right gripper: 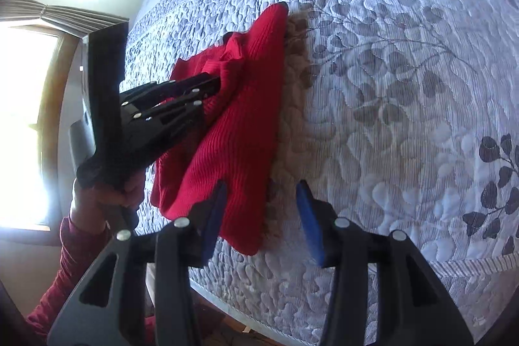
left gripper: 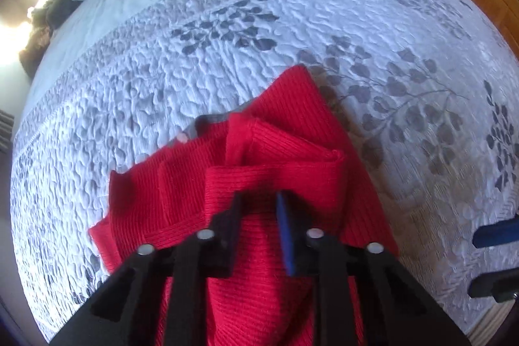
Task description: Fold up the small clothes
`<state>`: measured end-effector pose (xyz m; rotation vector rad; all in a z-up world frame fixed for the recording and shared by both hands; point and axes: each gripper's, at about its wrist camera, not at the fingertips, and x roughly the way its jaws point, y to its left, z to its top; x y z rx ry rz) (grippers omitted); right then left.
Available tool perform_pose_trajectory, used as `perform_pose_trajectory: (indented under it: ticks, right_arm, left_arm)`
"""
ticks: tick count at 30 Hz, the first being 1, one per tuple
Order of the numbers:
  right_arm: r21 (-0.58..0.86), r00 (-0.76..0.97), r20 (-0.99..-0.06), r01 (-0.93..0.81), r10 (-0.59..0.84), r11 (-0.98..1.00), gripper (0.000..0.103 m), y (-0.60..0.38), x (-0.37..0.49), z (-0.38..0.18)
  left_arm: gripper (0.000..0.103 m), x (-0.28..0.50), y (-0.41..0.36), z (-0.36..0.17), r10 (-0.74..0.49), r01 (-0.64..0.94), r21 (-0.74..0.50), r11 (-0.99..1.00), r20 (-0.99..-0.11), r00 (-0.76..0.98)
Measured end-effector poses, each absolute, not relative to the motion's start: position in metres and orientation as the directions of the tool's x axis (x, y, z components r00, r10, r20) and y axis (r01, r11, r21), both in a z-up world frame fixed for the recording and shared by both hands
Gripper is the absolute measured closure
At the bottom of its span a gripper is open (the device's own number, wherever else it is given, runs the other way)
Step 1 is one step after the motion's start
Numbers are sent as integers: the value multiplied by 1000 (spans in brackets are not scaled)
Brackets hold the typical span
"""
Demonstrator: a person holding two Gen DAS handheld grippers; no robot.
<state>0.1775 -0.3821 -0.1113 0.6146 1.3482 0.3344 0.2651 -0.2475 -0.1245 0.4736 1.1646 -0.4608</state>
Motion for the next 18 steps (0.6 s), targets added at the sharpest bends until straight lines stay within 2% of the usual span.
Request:
perform_pose_trajectory:
  ticks: [2,5,9,12,14,16,18]
  right_arm:
    - [595,211,-798,125,564,794,55,-385,178,-113]
    - [603,215,-792,130,571,787,55,-388,176,-114]
    - [618,214,-781,119,587,777,55,-385,174,-114]
    - [618,214,-779,104,589,779,54,-376,181,-116]
    - [621,213,-776,93,593,779,53,-368,185,-117]
    - [621,213,-775,81,595,779,51,-361,187,-117]
    - [616,208,-778,68,593,785,50,-354,189,-117]
  left_arm:
    - [100,273,-238,-125,-128,540,56,840,-946,298]
    - [101,283,-211,-118,-218,452,-82,888,-941,259]
    - [101,290,-153,-99,-322,324,-222,920,-899,298]
    - [101,299,-108,-99,-358,237,-293,926,-879,314]
    - [103,307,-87,-107,-320,193,-269,944,-892,319]
    - [99,311,-71,-112,-294,176,-248,953,-900,323]
    - [90,306,-56,-113,-333,159,-297,942,-891,309]
